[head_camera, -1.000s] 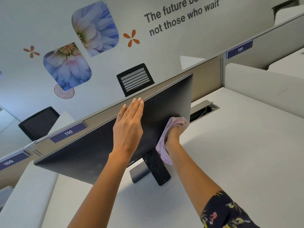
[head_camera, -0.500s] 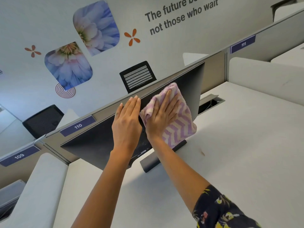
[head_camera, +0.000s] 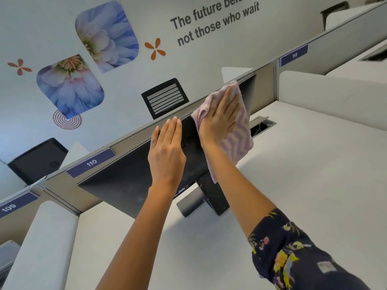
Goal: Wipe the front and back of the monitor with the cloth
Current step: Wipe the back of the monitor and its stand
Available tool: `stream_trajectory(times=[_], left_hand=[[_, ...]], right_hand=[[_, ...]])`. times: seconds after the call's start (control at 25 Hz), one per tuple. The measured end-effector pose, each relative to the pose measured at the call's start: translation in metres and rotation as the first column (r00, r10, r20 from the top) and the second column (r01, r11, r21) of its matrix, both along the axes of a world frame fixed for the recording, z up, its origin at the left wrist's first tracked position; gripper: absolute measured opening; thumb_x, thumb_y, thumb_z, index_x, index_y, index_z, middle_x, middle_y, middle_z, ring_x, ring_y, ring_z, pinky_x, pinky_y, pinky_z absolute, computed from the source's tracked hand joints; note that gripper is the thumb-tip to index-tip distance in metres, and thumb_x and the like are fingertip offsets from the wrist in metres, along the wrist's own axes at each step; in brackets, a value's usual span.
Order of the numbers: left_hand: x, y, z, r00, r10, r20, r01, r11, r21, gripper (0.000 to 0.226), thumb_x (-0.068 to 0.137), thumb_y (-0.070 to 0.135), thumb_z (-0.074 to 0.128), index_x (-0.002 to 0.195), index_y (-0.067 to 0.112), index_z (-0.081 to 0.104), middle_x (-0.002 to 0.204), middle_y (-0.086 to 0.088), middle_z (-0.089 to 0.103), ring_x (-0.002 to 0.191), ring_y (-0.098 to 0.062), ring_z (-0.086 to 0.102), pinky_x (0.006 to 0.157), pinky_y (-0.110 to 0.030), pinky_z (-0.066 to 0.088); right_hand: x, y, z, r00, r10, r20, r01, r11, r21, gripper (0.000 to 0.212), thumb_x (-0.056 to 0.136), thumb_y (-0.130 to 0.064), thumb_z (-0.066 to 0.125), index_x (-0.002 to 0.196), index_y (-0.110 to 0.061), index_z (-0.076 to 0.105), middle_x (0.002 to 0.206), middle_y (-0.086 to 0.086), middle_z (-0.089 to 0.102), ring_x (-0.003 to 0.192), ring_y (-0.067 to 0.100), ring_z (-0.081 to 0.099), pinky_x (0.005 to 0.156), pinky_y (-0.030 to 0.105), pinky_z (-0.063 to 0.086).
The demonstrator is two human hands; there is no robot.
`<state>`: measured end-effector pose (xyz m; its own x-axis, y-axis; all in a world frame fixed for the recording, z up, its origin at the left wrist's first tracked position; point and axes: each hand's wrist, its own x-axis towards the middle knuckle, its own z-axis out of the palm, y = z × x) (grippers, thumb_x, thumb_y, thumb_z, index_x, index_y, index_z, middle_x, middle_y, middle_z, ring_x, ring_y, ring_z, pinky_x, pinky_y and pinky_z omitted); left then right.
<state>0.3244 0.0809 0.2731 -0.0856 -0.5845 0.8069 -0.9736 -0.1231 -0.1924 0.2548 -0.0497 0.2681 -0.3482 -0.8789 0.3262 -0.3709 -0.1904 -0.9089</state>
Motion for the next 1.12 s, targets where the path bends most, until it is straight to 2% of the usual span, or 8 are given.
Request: stream_trajectory(times=[0.2,0.28,0.44,0.6,0.8,0.92,1.0,1.12], left_hand=[[-0.001,0.0,0.0,1.0,0.002,-0.015,-0.002,1.0,-0.008,0.04,0.096,0.015,0.054,0.135,0.004,0.054,0.138,-0.013,0.056,0.131,-0.027,0.051,0.111,-0.047,0.039],[-0.004,-0.001,-0.001,1.0,0.0,-0.023,0.0,1.0,-0.013,0.042,0.099,0.019,0.043,0.136,0.003,0.054,0.138,-0.014,0.055,0.131,-0.028,0.05,0.112,-0.047,0.038],[-0.006,-0.003,-0.003,0.999,0.004,-0.047,-0.005,1.0,-0.024,0.046,0.091,0.006,0.052,0.137,0.005,0.053,0.139,-0.012,0.054,0.132,-0.027,0.049,0.114,-0.045,0.035],[-0.009,-0.004,-0.004,0.996,0.02,-0.082,-0.024,0.999,-0.046,0.046,0.091,0.01,0.048,0.136,0.006,0.054,0.139,-0.011,0.055,0.132,-0.026,0.049,0.113,-0.046,0.036],[-0.01,-0.007,-0.007,0.995,0.016,-0.095,-0.023,0.997,-0.067,0.044,0.094,0.014,0.042,0.135,0.005,0.056,0.138,-0.011,0.056,0.132,-0.026,0.049,0.114,-0.047,0.034],[-0.01,-0.008,-0.008,0.996,0.01,-0.083,-0.016,0.997,-0.075,0.044,0.091,0.01,0.049,0.134,0.005,0.057,0.138,-0.01,0.056,0.132,-0.025,0.05,0.114,-0.047,0.034],[-0.009,-0.008,-0.008,0.998,0.005,-0.065,-0.011,0.996,-0.089,0.043,0.091,0.01,0.049,0.133,0.006,0.057,0.137,-0.01,0.057,0.131,-0.026,0.051,0.113,-0.048,0.036],[-0.009,-0.012,-0.009,0.997,0.003,-0.076,-0.012,0.993,-0.119,0.041,0.094,0.015,0.044,0.132,0.006,0.059,0.135,-0.011,0.058,0.129,-0.027,0.053,0.112,-0.05,0.037]], right_hand=[[0.013,0.033,-0.056,0.946,0.023,-0.325,-0.134,0.937,-0.323,0.067,0.101,-0.055,0.037,0.155,-0.02,0.022,0.162,0.016,0.016,0.151,0.035,0.008,0.122,0.052,0.009],[0.002,0.031,-0.084,0.952,0.08,-0.295,-0.169,0.941,-0.292,0.069,0.101,-0.057,0.032,0.156,-0.018,0.015,0.164,0.013,0.011,0.152,0.03,0.006,0.123,0.05,0.011],[-0.023,0.009,-0.076,0.959,0.235,0.159,-0.23,0.972,-0.05,0.076,0.089,-0.073,0.011,0.151,-0.034,-0.008,0.164,-0.011,-0.006,0.151,0.008,-0.003,0.124,0.042,0.008],[-0.019,-0.01,-0.038,0.997,0.076,-0.006,-0.076,0.989,-0.124,0.068,0.103,-0.047,0.034,0.156,-0.015,0.005,0.165,0.01,0.002,0.152,0.025,0.002,0.122,0.049,0.011],[0.008,0.031,-0.074,0.986,0.076,-0.152,-0.118,0.949,-0.292,0.07,0.102,-0.05,0.038,0.154,-0.005,0.021,0.162,0.017,0.015,0.151,0.034,0.01,0.122,0.05,0.014],[-0.005,0.037,-0.101,0.935,0.265,0.237,-0.252,0.964,-0.082,0.084,0.089,-0.079,0.021,0.155,-0.03,0.006,0.163,-0.002,0.017,0.15,0.022,0.019,0.123,0.046,0.017],[-0.013,0.015,-0.114,0.877,0.147,0.457,-0.226,0.966,0.123,0.108,0.062,-0.101,0.017,0.153,-0.042,0.015,0.156,-0.015,0.032,0.143,0.011,0.032,0.122,0.042,0.022],[-0.033,-0.017,-0.098,0.904,0.22,0.367,-0.234,0.972,-0.008,0.098,0.08,-0.084,0.007,0.157,-0.024,0.003,0.165,-0.003,0.007,0.151,0.014,0.011,0.124,0.035,0.008]])
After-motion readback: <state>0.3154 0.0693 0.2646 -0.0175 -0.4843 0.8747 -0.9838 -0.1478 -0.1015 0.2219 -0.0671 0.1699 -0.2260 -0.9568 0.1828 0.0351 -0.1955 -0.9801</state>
